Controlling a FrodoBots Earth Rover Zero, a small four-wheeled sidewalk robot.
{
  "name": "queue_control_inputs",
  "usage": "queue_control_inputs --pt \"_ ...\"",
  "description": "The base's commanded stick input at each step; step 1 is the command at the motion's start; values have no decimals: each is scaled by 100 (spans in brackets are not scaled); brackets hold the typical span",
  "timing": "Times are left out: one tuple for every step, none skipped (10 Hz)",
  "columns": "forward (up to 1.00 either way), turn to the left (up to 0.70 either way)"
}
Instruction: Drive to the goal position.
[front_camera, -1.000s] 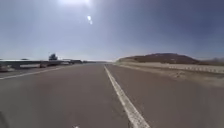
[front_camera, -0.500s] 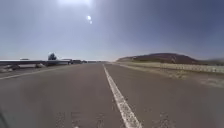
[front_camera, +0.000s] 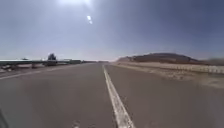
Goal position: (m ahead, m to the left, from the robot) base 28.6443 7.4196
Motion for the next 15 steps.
queue_control_inputs --pt "100 0" --pt "100 0" --pt "100 0" --pt "100 0" --pt "100 0" --pt "100 0" --pt "100 0" --pt "100 0" --pt "100 0" --pt "100 0" --pt "100 0" --pt "100 0" --pt "100 0" --pt "100 0" --pt "100 0"
